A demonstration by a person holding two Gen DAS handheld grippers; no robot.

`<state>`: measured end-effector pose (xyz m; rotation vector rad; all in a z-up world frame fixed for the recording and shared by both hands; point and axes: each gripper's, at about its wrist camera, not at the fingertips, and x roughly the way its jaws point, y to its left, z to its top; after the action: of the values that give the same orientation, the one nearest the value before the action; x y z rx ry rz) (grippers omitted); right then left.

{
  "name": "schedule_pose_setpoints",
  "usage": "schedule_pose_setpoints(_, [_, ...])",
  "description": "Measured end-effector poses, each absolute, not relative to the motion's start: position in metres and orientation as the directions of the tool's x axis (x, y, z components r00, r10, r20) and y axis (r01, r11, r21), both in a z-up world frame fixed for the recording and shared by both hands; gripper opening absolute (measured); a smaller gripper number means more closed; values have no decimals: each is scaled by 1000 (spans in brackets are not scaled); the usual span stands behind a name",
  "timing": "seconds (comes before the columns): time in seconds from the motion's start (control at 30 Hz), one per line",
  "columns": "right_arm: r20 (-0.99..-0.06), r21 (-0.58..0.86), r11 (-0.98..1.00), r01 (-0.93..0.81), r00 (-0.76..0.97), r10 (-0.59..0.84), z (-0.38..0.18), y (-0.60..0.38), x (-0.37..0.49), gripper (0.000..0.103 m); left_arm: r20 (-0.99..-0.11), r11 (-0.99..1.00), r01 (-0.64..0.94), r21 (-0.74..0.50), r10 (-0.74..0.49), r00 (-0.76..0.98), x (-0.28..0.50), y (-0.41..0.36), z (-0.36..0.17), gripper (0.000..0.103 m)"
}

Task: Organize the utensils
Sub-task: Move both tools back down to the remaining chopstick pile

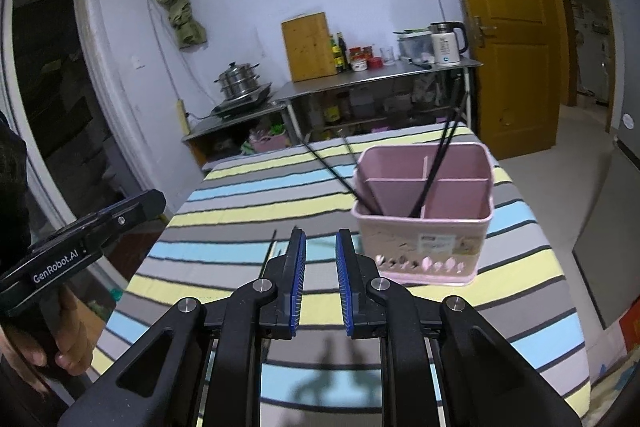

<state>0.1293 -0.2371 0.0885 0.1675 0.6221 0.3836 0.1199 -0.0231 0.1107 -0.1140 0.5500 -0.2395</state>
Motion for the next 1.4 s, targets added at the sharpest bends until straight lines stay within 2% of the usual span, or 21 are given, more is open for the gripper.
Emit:
schedule_pose_setpoints(0.3, [-556, 258, 903, -343, 712, 429, 79, -213, 126, 16, -524, 973, 152, -171, -221, 823, 113, -3, 98, 16])
schedule_pose_setpoints(0.5, [-584, 256, 897, -361, 682, 440, 65, -200, 131, 16, -574, 977, 118, -175, -199, 794, 122, 8, 71, 16])
schedule_pose_setpoints(0.67, [-621, 254, 894, -369, 646, 443, 44, -191, 139, 16, -629, 976, 81, -202, -193, 753, 136, 21, 37, 22])
schedule_pose_setpoints(0.97, [-688, 264, 890, -372, 573, 444, 3, -176, 161, 16, -717, 959, 17, -283, -223, 660, 179, 41, -27, 23])
schedule_pose_setpoints(1.4, [-728, 284, 888, -362, 521, 445, -28, -170, 185, 16, -778, 972, 7, -234, -192, 599, 260, 26, -73, 23])
